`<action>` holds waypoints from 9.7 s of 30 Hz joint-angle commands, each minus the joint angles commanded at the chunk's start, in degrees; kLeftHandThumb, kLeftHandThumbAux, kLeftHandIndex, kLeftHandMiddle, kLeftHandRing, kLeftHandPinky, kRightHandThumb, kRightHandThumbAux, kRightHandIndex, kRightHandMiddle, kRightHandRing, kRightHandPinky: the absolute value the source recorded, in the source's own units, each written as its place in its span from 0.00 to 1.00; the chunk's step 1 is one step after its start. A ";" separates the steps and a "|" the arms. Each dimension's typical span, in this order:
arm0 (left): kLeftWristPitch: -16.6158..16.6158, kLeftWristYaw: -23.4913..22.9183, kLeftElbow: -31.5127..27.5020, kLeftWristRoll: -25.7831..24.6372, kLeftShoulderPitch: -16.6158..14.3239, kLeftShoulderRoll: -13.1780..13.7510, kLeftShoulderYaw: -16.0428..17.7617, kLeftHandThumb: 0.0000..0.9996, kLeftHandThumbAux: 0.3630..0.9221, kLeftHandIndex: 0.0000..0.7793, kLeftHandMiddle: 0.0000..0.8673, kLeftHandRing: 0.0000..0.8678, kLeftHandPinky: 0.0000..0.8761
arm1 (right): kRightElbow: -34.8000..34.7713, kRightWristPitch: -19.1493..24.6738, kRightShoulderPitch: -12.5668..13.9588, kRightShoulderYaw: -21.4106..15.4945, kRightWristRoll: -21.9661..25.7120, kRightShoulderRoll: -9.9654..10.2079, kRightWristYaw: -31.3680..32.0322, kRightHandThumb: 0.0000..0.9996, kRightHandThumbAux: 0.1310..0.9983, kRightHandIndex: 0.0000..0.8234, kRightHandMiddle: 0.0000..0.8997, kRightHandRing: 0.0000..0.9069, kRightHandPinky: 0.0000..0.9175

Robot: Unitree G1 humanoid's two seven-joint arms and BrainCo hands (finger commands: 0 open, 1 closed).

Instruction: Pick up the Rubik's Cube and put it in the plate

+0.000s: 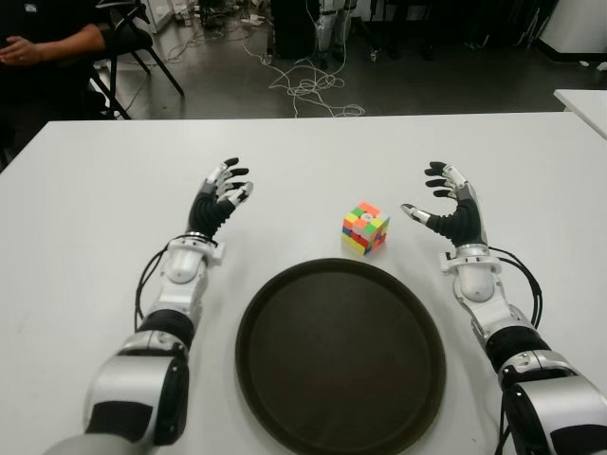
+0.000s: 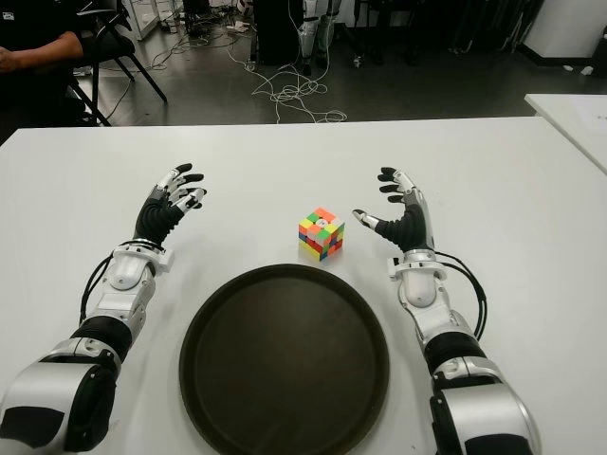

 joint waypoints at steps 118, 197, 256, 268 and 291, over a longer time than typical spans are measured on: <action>-1.32 2.10 0.61 0.59 0.11 -0.48 -0.36 0.10 0.49 0.21 0.28 0.32 0.36 | -18.65 8.65 -12.38 6.92 -10.37 -11.73 11.43 0.04 0.87 0.31 0.31 0.30 0.33; -1.75 2.40 -0.92 1.18 0.77 -0.80 -1.08 0.10 0.46 0.20 0.29 0.32 0.36 | -12.71 9.17 -22.06 23.41 -14.17 -15.95 58.62 0.00 0.87 0.14 0.13 0.13 0.10; -1.44 3.50 -0.82 1.66 0.69 -0.62 -1.87 0.09 0.46 0.21 0.29 0.32 0.37 | -12.20 8.65 -19.41 23.70 -13.95 -11.67 47.58 0.00 0.79 0.11 0.11 0.11 0.10; -1.58 3.69 -0.63 1.38 0.67 -0.73 -1.55 0.10 0.47 0.19 0.28 0.32 0.37 | -7.81 9.80 -18.97 25.81 -17.38 -9.99 41.49 0.00 0.81 0.16 0.14 0.13 0.12; -1.42 3.68 -0.72 1.52 0.68 -0.71 -1.46 0.10 0.48 0.20 0.28 0.32 0.36 | 7.51 13.39 -23.52 30.15 -22.75 -6.12 33.89 0.00 0.82 0.19 0.15 0.15 0.11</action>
